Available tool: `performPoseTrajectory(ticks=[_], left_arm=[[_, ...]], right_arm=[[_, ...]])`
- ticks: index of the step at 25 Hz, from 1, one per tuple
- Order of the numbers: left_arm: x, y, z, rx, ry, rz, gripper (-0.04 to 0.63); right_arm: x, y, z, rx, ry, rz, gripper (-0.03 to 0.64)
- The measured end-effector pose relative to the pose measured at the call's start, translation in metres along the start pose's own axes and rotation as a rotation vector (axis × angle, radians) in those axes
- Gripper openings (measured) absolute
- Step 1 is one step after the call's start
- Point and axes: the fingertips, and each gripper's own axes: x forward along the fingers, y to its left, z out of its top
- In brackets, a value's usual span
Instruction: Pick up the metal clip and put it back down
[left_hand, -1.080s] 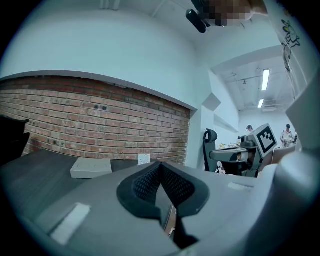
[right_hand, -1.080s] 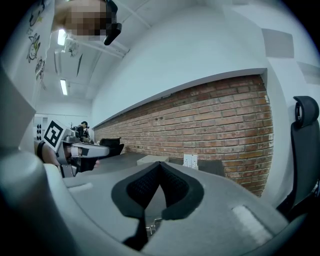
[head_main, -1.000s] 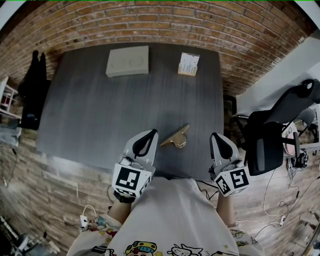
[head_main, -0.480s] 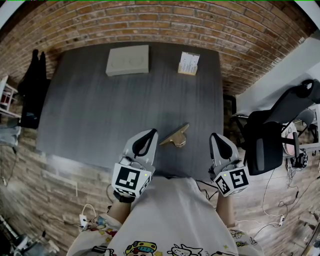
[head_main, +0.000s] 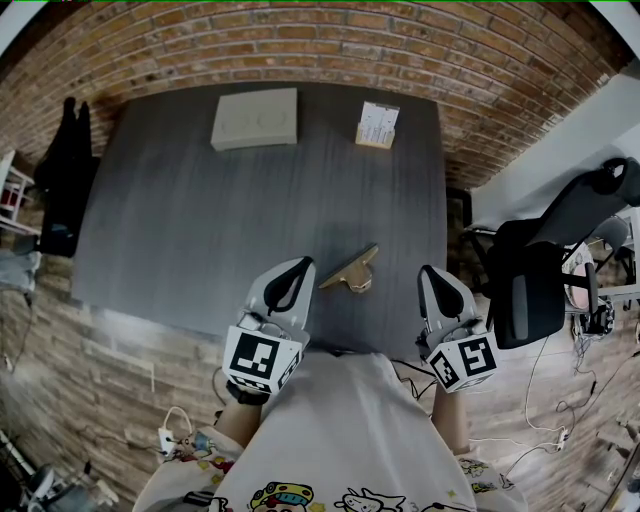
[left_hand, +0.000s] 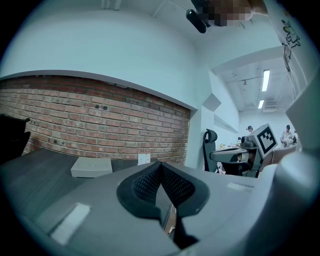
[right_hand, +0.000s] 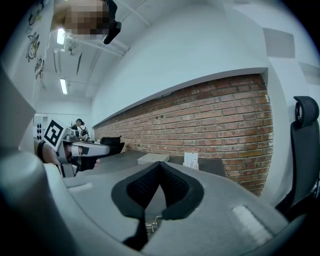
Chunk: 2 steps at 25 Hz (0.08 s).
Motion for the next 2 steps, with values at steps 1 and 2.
performPoseTrajectory(ticks=[1,2], left_arm=[[0.0,0.0004,0.0011,0.0,0.001,0.001,0.0],[0.0,0.0009,0.0023,0.0,0.002,0.001,0.0]], right_arm=[[0.0003,0.0001,-0.0003,0.0,0.0,-0.001,0.0],[0.0006,0.0001,-0.0005,-0.001,0.0,-0.001,0.0]])
